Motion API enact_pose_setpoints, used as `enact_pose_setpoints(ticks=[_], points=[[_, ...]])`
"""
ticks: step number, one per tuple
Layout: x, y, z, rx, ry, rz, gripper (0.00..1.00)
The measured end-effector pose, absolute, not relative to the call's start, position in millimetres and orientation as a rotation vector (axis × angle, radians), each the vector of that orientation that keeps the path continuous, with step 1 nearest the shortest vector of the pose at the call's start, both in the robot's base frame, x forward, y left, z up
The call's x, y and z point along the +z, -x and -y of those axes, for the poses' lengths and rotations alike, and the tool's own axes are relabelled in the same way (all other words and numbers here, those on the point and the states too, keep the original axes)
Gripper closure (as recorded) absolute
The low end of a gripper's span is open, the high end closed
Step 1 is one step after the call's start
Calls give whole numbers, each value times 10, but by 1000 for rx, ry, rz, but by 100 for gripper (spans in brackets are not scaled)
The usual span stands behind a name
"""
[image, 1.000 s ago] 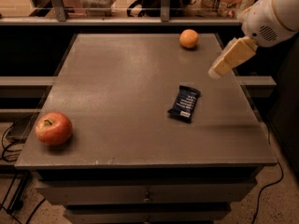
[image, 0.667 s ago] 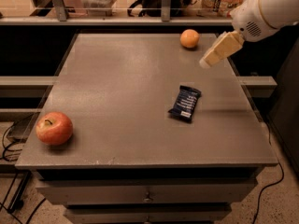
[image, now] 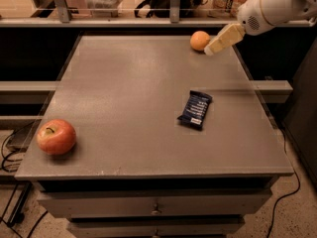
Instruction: Move orange near apple
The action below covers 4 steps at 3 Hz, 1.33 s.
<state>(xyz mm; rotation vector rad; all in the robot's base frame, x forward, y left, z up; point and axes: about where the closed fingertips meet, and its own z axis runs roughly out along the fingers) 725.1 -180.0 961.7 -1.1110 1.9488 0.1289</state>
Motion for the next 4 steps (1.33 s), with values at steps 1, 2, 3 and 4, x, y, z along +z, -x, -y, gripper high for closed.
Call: enact_pose_setpoints(ticks=[1, 2, 3, 4], points=[[9572, -7276, 1782, 135, 1106, -1955, 0], [9450, -7476, 1735, 168, 1039, -1946, 0], [9326, -7796, 1719, 215, 926, -1927, 0], [9168, -8083, 1717, 254, 843, -1928, 0]])
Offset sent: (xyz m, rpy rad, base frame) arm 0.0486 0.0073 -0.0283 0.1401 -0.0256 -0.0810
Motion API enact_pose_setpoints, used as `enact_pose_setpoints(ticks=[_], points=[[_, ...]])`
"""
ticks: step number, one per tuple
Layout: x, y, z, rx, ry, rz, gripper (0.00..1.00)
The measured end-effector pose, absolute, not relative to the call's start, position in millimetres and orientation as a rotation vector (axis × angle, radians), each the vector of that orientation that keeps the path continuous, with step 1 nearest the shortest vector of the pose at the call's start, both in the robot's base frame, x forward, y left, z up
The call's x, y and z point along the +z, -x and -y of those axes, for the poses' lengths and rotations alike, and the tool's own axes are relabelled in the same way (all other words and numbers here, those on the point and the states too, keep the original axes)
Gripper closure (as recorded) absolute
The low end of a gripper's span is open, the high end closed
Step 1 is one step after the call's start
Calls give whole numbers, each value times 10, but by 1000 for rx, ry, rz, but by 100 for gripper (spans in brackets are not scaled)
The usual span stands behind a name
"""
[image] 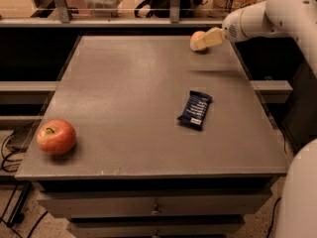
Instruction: Move orange near apple
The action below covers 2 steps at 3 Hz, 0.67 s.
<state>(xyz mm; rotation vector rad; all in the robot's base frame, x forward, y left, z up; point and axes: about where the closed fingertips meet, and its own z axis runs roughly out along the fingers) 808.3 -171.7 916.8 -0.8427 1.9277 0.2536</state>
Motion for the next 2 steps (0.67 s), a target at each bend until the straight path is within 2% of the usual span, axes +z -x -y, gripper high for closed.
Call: enact_pose_setpoints(ticks=[2], points=[[8836, -8491, 1624, 313, 777, -1964, 0]])
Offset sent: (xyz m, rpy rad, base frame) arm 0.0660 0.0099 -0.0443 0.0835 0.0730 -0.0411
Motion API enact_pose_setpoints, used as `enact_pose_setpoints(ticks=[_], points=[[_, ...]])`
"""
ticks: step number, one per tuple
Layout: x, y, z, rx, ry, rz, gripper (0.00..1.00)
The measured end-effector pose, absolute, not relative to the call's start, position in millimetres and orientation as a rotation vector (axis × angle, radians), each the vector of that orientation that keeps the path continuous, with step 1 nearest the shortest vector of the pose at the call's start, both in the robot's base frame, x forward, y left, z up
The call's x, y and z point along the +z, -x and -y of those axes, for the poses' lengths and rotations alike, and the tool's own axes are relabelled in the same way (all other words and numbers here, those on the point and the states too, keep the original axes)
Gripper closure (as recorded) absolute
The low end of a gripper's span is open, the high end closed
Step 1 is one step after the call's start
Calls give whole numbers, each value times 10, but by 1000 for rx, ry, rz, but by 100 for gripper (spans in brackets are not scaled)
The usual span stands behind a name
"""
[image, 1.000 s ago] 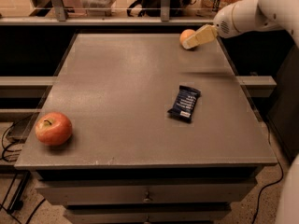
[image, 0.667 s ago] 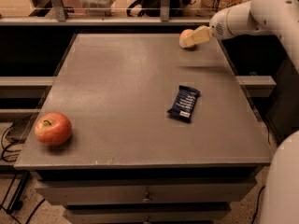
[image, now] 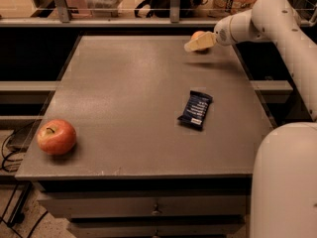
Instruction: Move orange near apple
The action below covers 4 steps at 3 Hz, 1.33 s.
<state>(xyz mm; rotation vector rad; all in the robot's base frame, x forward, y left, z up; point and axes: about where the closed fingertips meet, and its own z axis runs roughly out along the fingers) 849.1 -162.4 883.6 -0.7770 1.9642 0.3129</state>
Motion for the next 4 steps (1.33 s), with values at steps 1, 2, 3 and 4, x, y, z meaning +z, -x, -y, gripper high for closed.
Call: enact_pose_setpoints(ticks=[1, 2, 3, 4], points=[[8697, -8602, 1556, 338, 764, -1992, 17], [8639, -8652, 1475, 346, 769, -2010, 40], [8724, -8620, 1358, 357, 805, -2005, 63], [9031, -8424, 1063, 395, 927, -1957, 87]])
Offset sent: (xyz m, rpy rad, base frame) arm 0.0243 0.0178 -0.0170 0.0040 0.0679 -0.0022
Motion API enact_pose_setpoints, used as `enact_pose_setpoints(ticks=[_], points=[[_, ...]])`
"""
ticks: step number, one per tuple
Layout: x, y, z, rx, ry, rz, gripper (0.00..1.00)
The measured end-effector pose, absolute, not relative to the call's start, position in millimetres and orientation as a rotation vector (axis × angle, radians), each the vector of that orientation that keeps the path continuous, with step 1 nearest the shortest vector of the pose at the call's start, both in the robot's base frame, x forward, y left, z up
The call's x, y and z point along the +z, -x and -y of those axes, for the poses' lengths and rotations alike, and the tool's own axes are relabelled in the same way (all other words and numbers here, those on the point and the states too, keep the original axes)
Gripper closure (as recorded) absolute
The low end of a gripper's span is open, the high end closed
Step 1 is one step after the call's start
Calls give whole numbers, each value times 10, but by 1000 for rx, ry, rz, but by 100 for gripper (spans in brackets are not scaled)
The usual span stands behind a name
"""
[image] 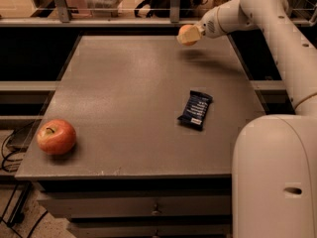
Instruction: Move orange near apple
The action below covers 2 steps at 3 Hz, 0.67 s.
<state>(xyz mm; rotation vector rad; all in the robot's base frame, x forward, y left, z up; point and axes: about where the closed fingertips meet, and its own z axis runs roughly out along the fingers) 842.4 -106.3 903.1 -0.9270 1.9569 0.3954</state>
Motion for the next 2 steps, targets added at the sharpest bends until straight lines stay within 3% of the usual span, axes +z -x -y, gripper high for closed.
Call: enact_pose_setpoints(ticks=[1, 2], points=[[9369, -8121, 820, 394, 1080, -1900, 100], [9708, -7766, 702, 378, 1174, -1870, 100]])
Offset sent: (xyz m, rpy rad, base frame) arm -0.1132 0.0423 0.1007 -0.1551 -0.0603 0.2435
